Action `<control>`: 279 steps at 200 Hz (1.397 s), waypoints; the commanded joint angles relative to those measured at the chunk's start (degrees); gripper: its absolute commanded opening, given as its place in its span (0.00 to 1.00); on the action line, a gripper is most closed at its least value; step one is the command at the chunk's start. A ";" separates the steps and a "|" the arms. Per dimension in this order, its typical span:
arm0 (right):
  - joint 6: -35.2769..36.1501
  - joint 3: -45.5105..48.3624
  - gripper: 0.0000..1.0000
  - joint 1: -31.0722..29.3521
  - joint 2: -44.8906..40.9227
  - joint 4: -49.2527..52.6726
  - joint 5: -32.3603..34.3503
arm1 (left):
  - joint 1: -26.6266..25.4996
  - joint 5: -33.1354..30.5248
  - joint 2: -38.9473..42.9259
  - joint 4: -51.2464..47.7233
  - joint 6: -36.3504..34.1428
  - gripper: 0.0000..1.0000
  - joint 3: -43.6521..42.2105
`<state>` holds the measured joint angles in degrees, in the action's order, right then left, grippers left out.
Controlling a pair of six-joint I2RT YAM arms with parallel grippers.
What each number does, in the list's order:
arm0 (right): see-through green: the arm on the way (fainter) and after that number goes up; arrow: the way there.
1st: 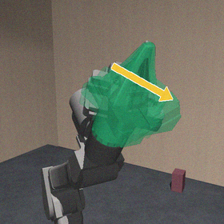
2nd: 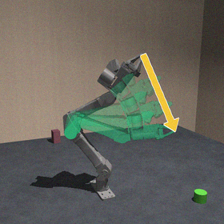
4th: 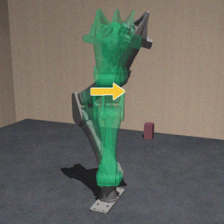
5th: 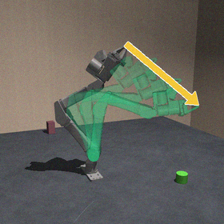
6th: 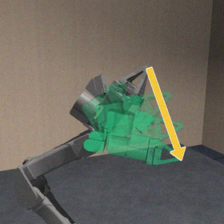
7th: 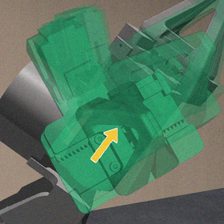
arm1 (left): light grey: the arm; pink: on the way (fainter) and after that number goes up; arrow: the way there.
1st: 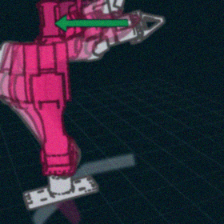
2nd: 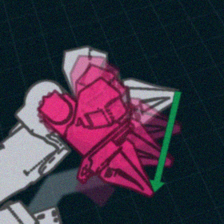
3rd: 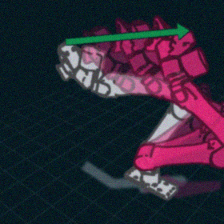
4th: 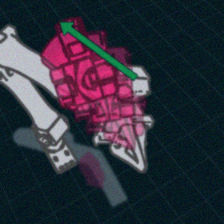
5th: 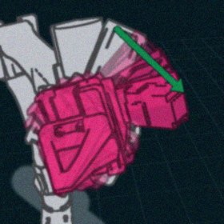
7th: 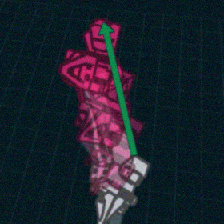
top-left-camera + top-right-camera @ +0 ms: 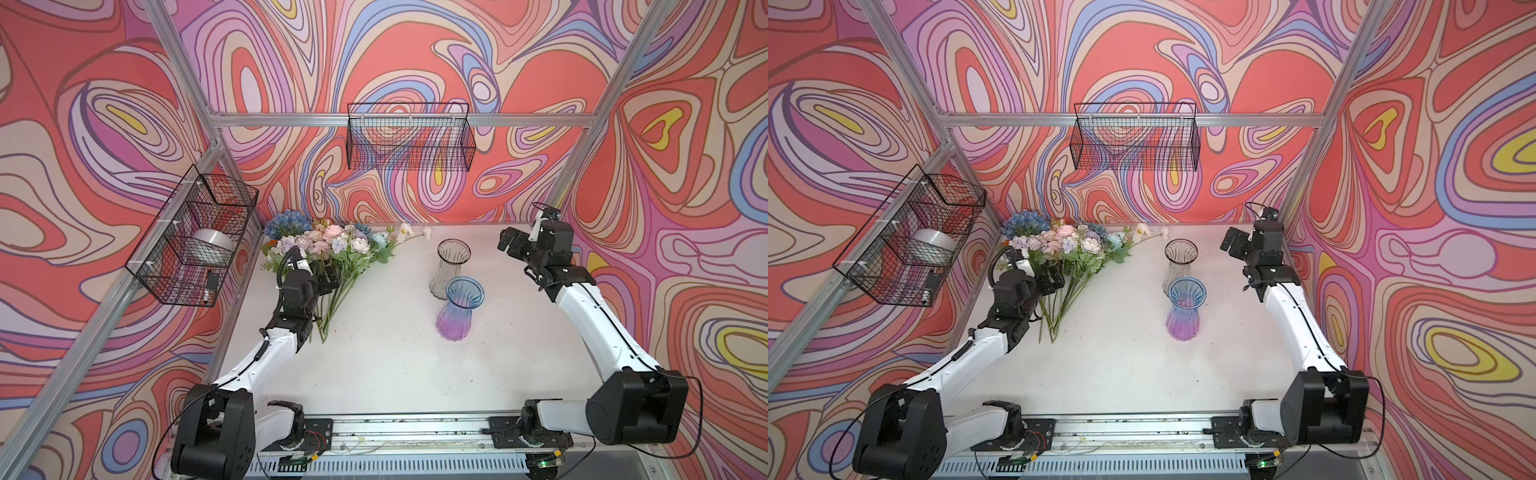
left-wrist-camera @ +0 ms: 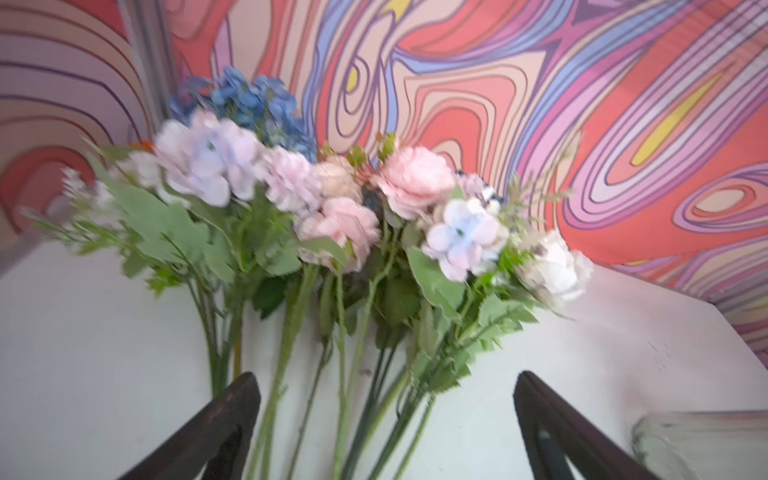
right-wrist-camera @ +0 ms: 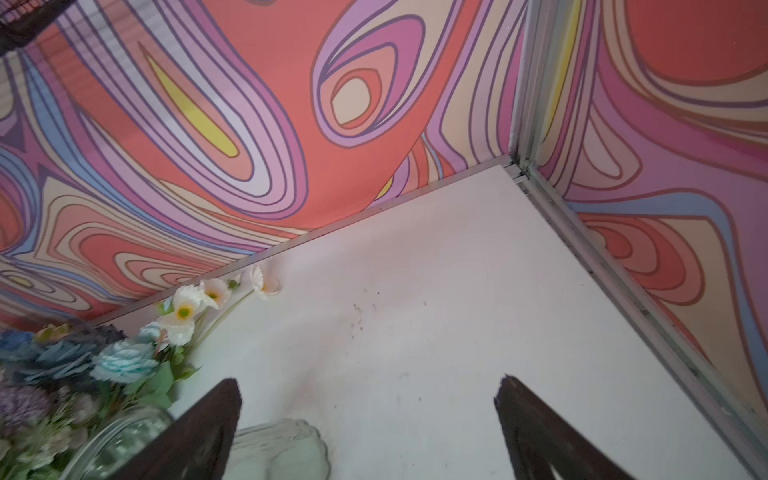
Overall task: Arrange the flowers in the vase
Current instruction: 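Close the left gripper on pink peony stems while right gripper moves over vases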
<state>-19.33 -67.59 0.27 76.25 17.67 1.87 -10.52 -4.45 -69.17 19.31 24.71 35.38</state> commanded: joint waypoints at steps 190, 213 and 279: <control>-3.68 -10.33 0.98 -25.77 6.05 9.55 -0.08 | -4.83 -12.18 -25.39 -28.90 4.76 0.37 17.09; -3.93 -9.06 0.98 -25.96 5.10 9.06 0.20 | -3.33 -10.76 -26.67 -28.47 5.29 0.34 17.45; -4.00 -8.29 0.98 -26.40 4.61 9.65 1.63 | -2.10 -8.76 -30.77 -27.34 5.26 0.26 18.33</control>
<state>-23.64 -76.23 -25.61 82.48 27.49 1.83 -13.17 -14.35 -97.51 -7.64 28.80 53.10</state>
